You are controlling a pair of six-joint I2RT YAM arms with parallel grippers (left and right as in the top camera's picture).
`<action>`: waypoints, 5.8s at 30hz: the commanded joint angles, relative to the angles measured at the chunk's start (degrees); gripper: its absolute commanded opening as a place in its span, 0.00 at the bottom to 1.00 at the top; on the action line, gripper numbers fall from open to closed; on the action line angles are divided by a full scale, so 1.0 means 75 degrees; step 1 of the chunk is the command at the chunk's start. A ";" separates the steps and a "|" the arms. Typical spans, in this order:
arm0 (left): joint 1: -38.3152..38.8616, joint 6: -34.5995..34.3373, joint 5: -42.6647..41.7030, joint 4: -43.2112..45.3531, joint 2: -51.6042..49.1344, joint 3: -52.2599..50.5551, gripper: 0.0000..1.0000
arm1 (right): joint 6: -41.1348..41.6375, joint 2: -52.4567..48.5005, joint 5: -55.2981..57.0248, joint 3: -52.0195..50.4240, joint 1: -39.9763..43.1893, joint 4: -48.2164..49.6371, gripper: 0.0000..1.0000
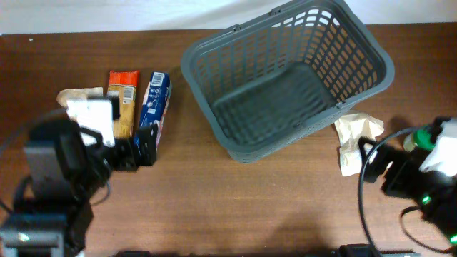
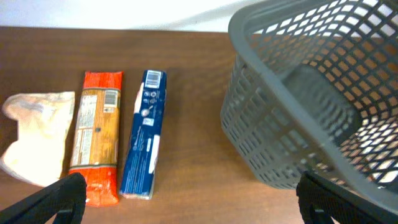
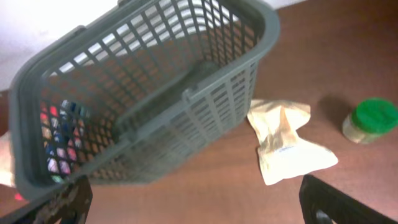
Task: Pack container
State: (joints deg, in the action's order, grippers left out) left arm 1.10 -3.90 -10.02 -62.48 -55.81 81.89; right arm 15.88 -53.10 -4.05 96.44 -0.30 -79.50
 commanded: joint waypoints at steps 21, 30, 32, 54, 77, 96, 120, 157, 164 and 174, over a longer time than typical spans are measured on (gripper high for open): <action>0.2247 0.0125 -0.1110 -0.1603 -0.1498 0.2049 0.02 | -0.0259 -0.3019 0.0015 0.1504 0.0050 0.0023 0.04; 0.5782 -0.0391 0.0656 -0.2361 -0.1839 0.2299 0.02 | -0.0256 -0.3893 0.0493 0.1501 0.0221 0.1425 0.04; 0.6158 -0.0379 0.0801 -0.2486 -0.2113 0.2299 0.02 | -0.0254 -0.4077 0.0478 0.1501 0.0393 0.1495 0.04; 0.7332 0.0312 0.1722 -0.1749 -0.4721 0.2302 0.02 | -0.0283 -0.5715 0.0321 0.1498 0.0656 0.1373 0.04; 0.4957 0.0475 0.2550 -0.1702 -0.4995 0.2302 0.02 | -0.0289 -0.5799 0.0318 0.1478 0.0641 -0.0009 0.04; 0.3590 -0.0740 0.3771 -0.3016 -0.4928 0.2305 0.02 | -0.0393 -0.5531 -0.0673 0.2288 0.2643 0.1565 0.04; 0.0662 -0.0965 0.3363 -0.2935 -0.4928 0.2302 0.02 | -0.0076 -0.7128 -0.1606 0.2282 0.1676 0.2285 0.04; -0.0434 0.2716 0.0262 -0.1664 -0.7411 0.2302 0.85 | -0.0050 -0.4048 -0.0772 0.2285 0.6621 0.0810 0.99; -0.0434 0.3110 0.0452 -0.1247 -0.8483 0.2302 0.85 | -0.0050 -0.4086 -0.0772 0.2285 0.6621 0.0810 0.99; -0.0431 0.3010 0.1341 -0.0420 -0.9850 0.2302 0.59 | -0.0050 -0.4086 -0.0772 0.2285 0.6621 0.0807 0.99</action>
State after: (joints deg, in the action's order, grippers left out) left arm -1.85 18.28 -1.28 -65.87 -127.57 98.48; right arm 15.25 -83.59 -10.39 113.36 49.06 -73.32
